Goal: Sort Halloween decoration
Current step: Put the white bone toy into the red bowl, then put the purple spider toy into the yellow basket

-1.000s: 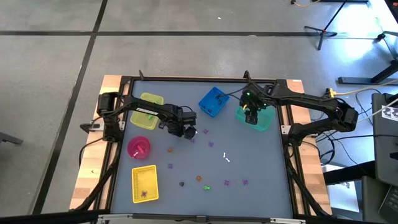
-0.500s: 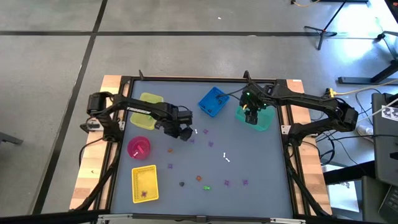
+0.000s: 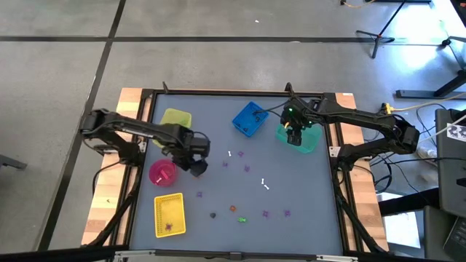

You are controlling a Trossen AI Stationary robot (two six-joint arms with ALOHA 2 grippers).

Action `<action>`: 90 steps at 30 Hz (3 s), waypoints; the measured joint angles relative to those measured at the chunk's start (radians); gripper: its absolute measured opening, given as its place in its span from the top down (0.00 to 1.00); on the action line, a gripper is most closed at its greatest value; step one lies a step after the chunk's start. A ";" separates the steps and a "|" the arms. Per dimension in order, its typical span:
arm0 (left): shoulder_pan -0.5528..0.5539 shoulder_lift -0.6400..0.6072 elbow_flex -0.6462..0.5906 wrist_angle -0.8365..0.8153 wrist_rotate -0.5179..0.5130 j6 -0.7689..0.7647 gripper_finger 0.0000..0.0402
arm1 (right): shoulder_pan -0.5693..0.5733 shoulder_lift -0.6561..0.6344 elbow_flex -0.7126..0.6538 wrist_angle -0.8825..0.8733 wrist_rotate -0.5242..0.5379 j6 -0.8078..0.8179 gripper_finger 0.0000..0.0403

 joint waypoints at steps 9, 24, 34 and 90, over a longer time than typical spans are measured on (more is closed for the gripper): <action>-0.152 -0.049 0.001 -0.199 -0.029 -0.002 0.96 | 0.000 0.000 0.000 0.009 0.000 0.036 0.48; -0.262 -0.049 -0.007 -0.273 -0.225 -0.001 0.96 | 0.000 0.000 0.000 0.106 0.000 0.080 0.48; -0.320 -0.048 -0.124 -0.262 -0.234 0.000 0.96 | 0.000 0.000 0.000 0.106 0.000 0.079 0.48; -0.295 0.019 -0.045 0.402 -0.238 0.402 0.67 | 0.000 0.000 0.000 0.105 0.000 0.075 0.48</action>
